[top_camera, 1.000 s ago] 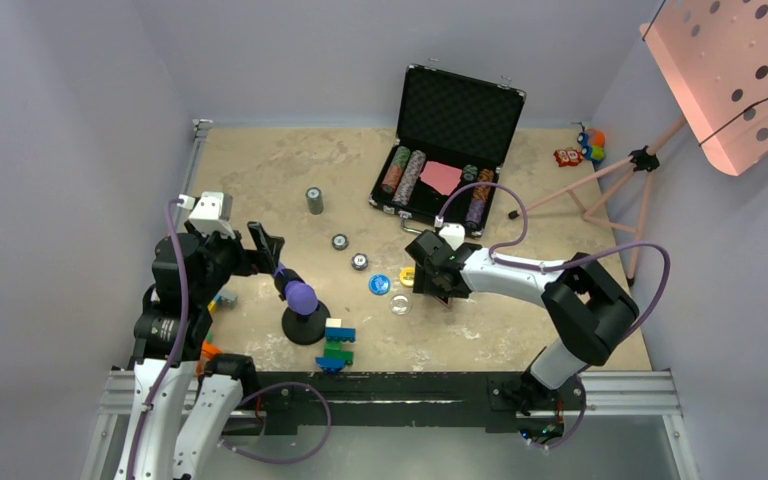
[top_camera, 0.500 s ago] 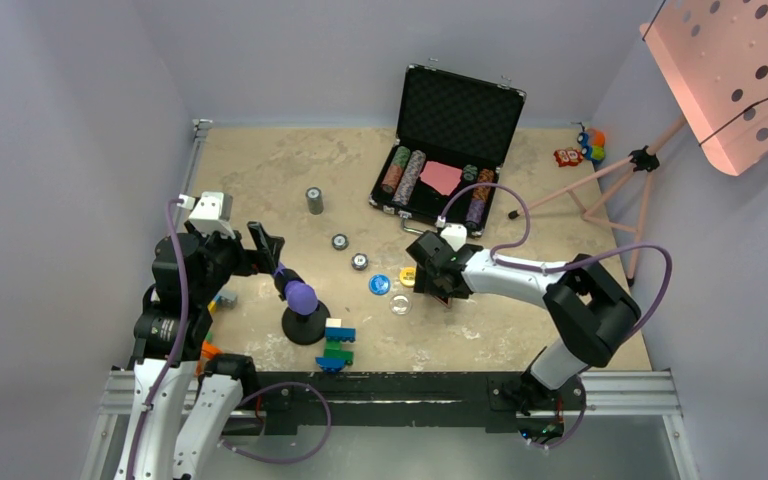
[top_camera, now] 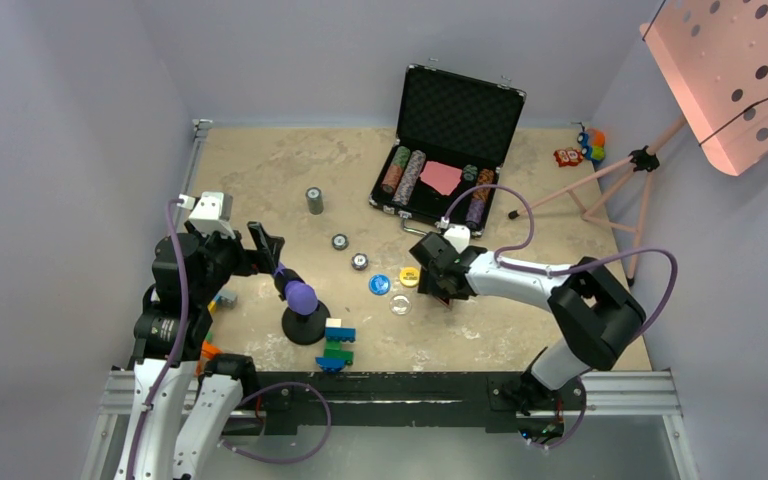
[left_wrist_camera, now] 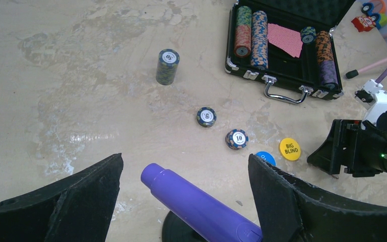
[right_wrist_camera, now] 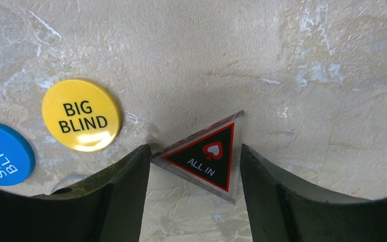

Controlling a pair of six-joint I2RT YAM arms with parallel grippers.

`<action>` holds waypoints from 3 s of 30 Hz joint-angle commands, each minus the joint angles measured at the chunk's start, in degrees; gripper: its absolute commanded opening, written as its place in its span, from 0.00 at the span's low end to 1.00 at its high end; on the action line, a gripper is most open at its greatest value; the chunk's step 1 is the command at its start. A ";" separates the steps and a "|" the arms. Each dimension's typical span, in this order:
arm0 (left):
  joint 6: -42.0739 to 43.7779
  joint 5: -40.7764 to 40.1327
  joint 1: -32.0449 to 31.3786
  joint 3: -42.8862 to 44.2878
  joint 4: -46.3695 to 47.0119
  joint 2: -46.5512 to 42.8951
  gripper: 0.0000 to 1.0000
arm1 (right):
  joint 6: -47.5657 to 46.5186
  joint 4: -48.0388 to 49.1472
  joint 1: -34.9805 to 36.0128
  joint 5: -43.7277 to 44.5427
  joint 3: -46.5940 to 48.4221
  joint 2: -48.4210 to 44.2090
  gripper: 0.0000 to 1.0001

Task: Pack up texas hold em set

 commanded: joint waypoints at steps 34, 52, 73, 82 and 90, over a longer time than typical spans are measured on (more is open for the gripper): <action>0.56 -0.99 -1.28 0.19 1.35 -0.96 0.97 | -28.32 -3.41 -21.62 -4.71 51.70 25.37 0.48; 0.75 -1.88 -2.84 0.17 1.20 -1.32 0.97 | -29.27 -11.05 -24.64 -4.81 73.04 43.35 0.49; 0.85 -1.96 -3.22 0.07 1.12 -1.22 0.98 | -31.50 -13.31 -24.84 -7.11 78.98 46.91 0.71; 1.01 -1.93 -3.31 0.04 1.11 -1.34 0.98 | -32.63 -14.23 -24.82 -7.20 81.19 47.24 0.79; 1.19 -1.56 -3.31 0.12 1.11 -1.49 0.98 | -33.83 -9.70 -24.45 -9.86 70.91 38.30 0.76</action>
